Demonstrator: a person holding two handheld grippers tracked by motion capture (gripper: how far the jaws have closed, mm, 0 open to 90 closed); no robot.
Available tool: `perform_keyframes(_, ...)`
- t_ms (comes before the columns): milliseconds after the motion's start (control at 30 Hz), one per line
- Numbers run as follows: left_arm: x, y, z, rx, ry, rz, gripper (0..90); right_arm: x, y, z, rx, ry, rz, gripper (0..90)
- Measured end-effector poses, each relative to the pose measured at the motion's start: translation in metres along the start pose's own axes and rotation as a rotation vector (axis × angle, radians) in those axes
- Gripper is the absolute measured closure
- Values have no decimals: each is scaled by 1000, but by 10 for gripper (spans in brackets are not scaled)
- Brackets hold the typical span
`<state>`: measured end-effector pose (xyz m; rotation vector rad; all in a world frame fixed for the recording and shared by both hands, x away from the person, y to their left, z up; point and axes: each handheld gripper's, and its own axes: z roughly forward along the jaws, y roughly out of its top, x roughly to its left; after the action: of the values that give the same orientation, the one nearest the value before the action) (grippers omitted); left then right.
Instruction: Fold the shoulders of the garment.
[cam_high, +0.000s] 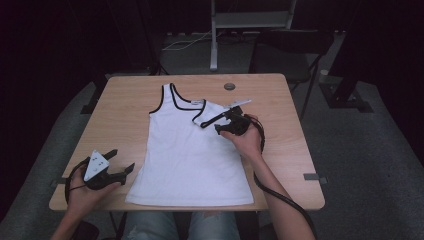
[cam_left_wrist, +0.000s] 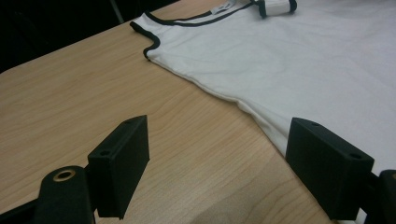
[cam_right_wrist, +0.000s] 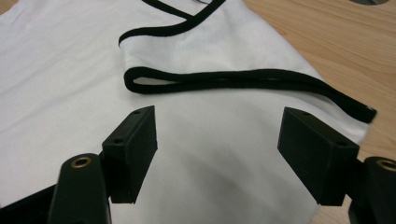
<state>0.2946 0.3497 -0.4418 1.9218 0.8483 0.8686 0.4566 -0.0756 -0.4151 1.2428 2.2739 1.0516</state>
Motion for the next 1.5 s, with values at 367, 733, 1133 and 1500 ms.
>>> perform_keyframes(367, 0, 0, 0, 3, -1, -4, 216, -4, -19, -25, -29, -16, 7, 263)
perform_keyframes(733, 1, 0, 1, 7, -4, -6, 216, -4, -50, -49, -71, -29, 33, 256)
perform_keyframes(1133, 2, 0, 1, 7, -8, -20, 216, -9, -80, -71, -108, -49, 74, 255)
perform_keyframes(1500, 8, 2, 4, -14, -21, -46, 216, -14, -102, -88, -125, -71, 89, 255)
